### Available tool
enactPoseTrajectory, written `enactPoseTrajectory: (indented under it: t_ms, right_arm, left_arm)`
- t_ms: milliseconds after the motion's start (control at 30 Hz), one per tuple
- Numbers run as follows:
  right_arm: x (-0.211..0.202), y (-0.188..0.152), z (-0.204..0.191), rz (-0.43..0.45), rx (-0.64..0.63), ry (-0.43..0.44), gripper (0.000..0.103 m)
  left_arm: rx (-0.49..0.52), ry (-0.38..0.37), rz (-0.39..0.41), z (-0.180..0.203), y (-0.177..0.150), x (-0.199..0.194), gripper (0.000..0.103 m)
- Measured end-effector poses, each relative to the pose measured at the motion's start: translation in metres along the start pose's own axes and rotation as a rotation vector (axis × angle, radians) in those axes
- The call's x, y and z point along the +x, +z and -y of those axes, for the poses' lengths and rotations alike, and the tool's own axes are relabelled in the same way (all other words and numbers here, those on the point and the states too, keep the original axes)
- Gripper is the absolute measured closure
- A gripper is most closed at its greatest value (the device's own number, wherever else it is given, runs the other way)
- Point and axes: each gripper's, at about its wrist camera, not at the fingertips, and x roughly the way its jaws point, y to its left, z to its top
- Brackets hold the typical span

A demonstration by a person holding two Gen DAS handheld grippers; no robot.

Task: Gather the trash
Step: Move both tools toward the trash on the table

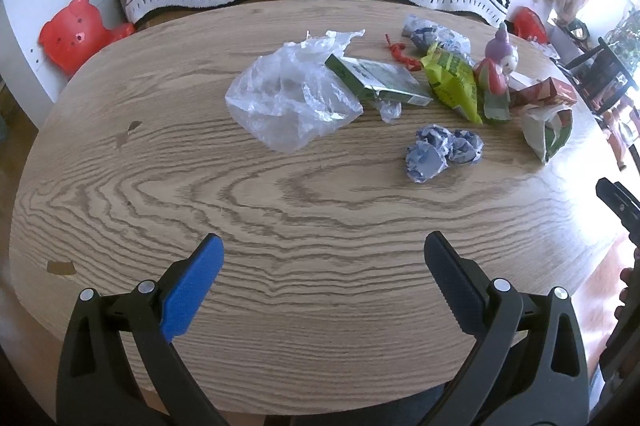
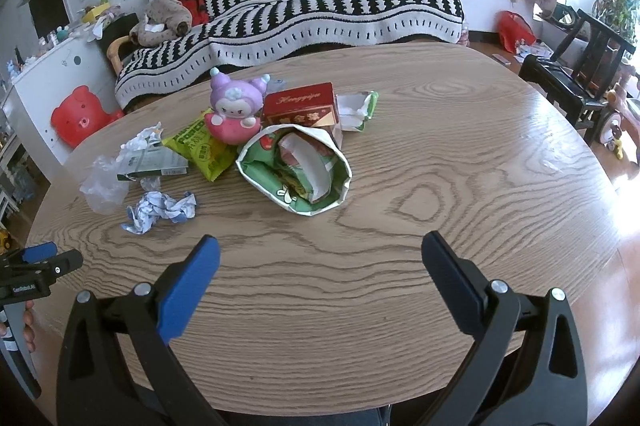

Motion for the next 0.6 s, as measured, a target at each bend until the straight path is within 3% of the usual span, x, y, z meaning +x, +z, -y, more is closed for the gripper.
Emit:
enactPoseTrajectory:
  t_ms: [133, 167, 233, 367, 600]
  right_arm:
    - [0.0007, 0.0006, -0.0004, -0.014, 0.003, 0.012, 0.006]
    - [0.0007, 0.0007, -0.0011, -0.017, 0.0, 0.016, 0.006]
    - [0.0004, 0.0004, -0.0013, -0.017, -0.011, 0.016, 0.005]
    - [0.0026, 0.0001, 0.003, -0.027, 0.001, 0.005, 0.005]
    - [0.0064, 0.0009, 0.002, -0.031, 0.004, 0.006, 0.005]
  left_arm:
    - [0.01, 0.01, -0.047, -0.0017, 0.0003, 0.0019, 0.005]
    - [0.008, 0.011, -0.127, -0.0034, 0.0014, 0.0041, 0.005]
    - [-0.002, 0.013, -0.139, -0.0047, 0.0021, 0.006, 0.005]
    - [-0.001, 0.019, -0.046, -0.0033, 0.0006, 0.0053, 0.005]
    - [0.021, 0.043, -0.031, -0.0002, 0.0005, 0.0057, 0.005]
